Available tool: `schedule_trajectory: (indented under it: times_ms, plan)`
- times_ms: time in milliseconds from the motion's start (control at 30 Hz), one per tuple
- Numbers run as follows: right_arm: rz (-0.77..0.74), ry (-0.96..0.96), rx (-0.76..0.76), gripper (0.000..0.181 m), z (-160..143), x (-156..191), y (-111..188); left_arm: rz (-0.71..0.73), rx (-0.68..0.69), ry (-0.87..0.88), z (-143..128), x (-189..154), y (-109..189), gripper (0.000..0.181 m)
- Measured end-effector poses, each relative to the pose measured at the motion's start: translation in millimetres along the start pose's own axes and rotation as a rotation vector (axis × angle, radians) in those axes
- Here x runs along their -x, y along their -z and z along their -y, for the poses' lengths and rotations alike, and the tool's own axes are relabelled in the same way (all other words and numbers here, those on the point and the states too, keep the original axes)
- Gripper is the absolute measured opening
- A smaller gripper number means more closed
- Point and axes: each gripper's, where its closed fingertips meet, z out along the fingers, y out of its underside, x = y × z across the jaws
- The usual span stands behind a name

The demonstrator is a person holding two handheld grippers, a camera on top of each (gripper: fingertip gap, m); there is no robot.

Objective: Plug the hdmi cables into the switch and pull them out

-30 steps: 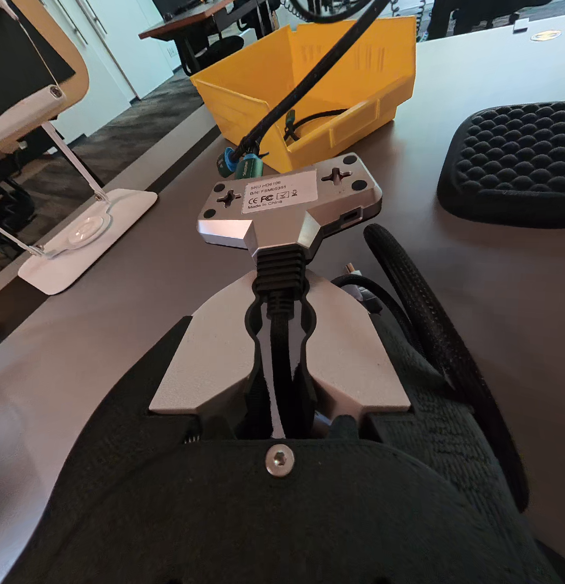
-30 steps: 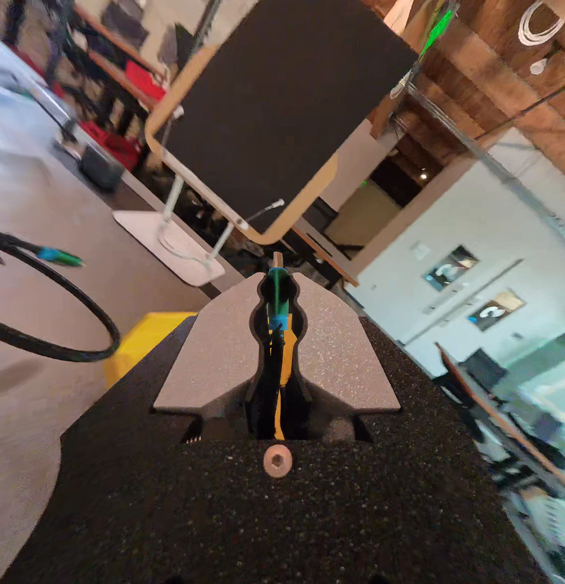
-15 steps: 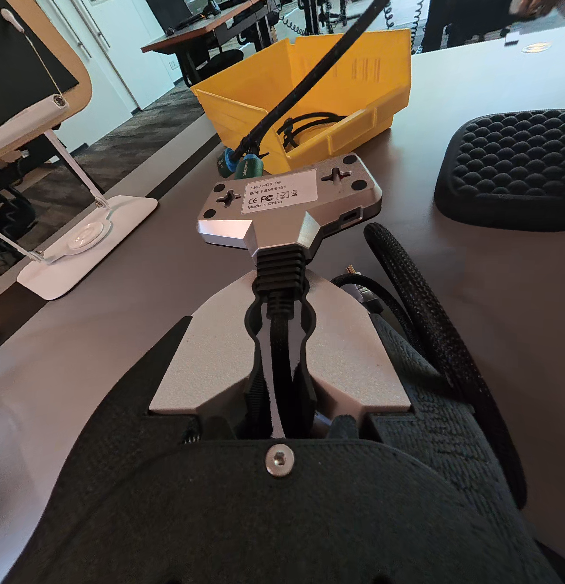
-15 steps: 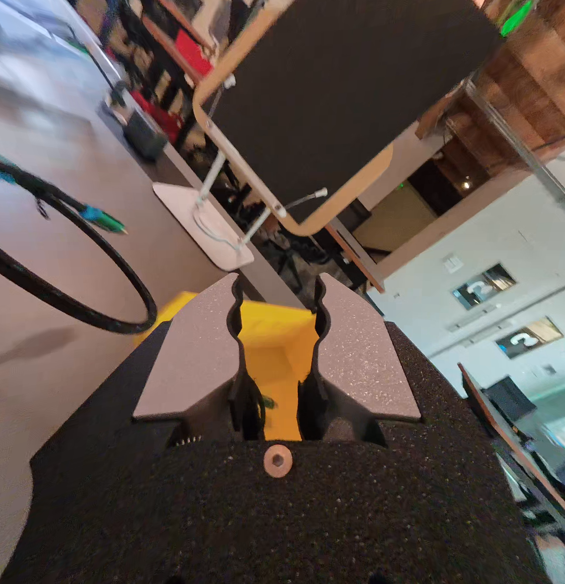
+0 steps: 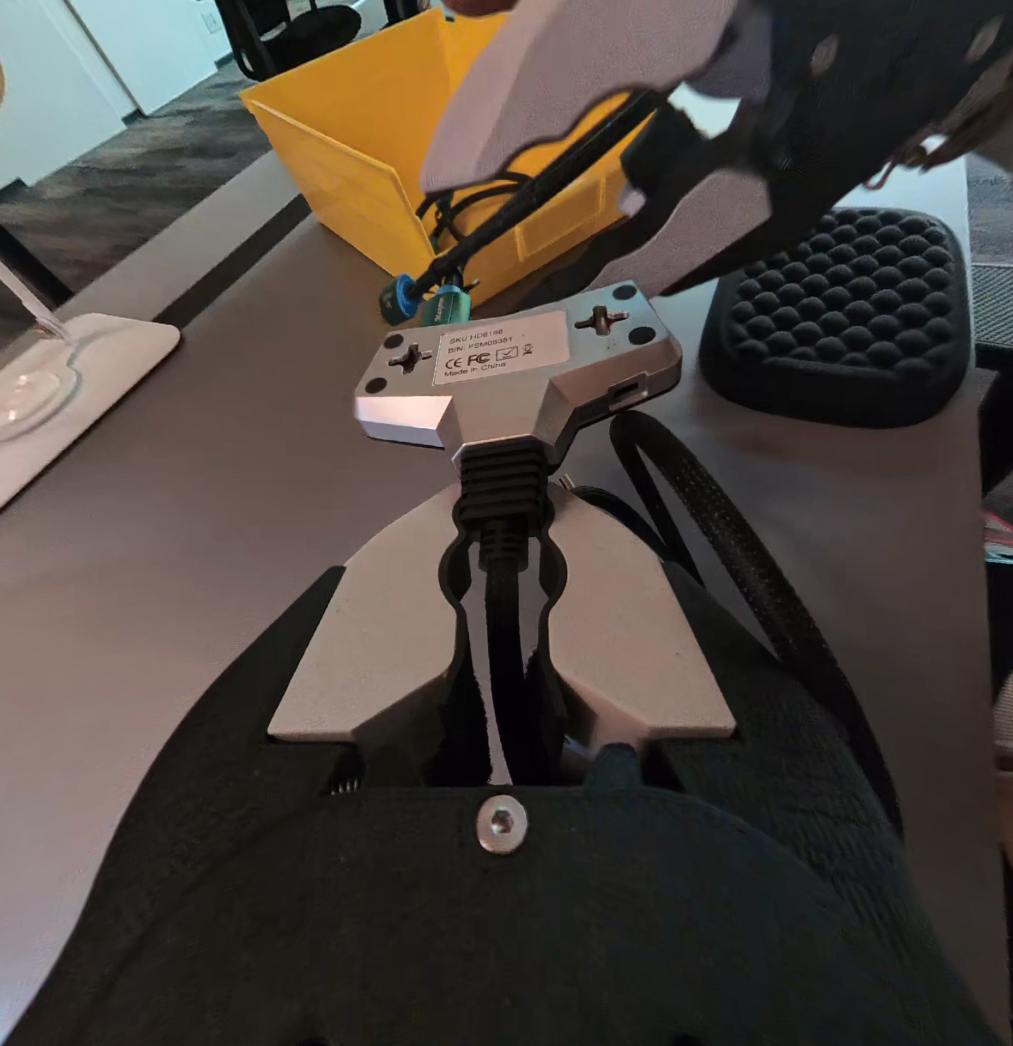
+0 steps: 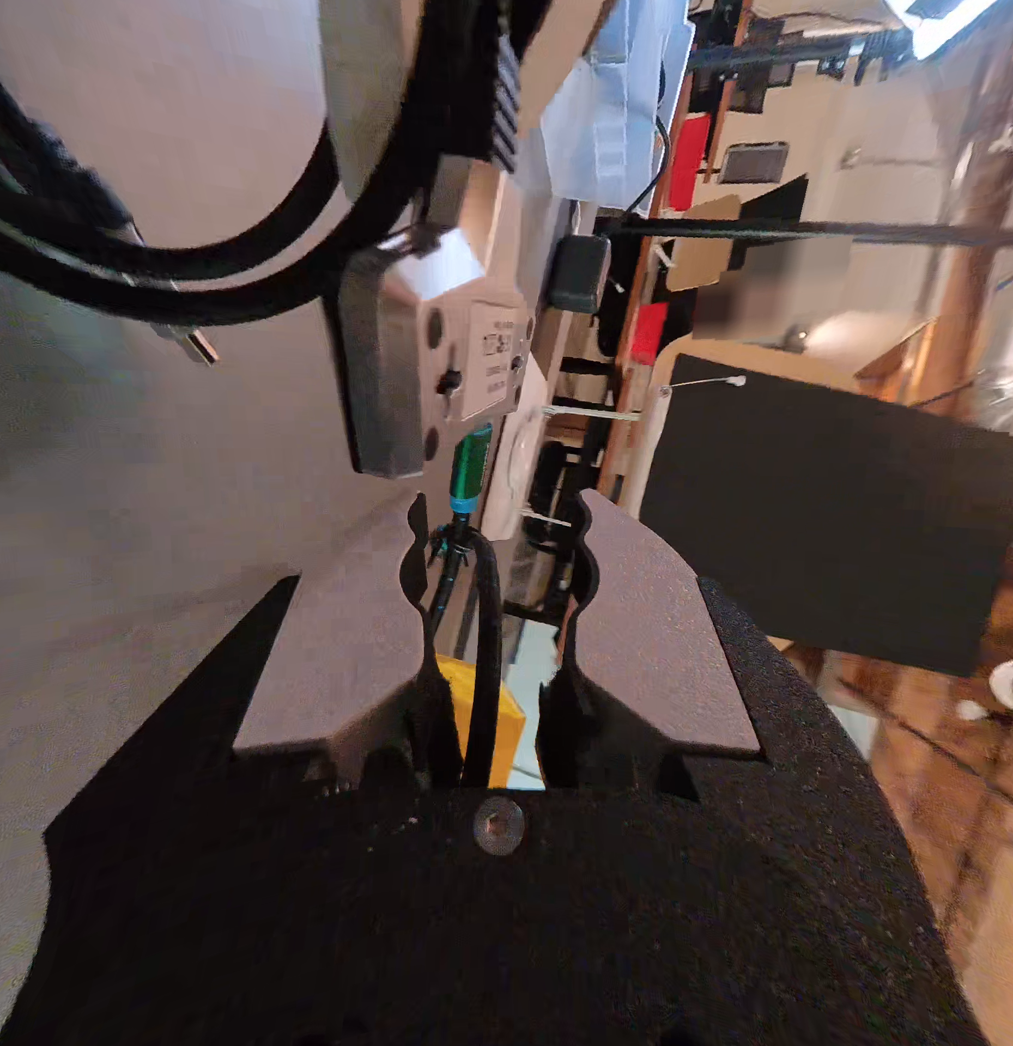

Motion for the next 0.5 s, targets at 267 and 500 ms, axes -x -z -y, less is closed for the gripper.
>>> schedule_trajectory:
  times_ms: [267, 500]
  plan:
    - [-0.035, 0.027, 0.028, 0.043, 2, 27, -16, -0.029, 0.023, -0.059, -2, -10, -4, 0.02]
    - [-0.089, -0.032, 0.115, 0.024, -12, 32, -21, -0.053, 0.006, -0.065, 0, -16, -5, 0.02]
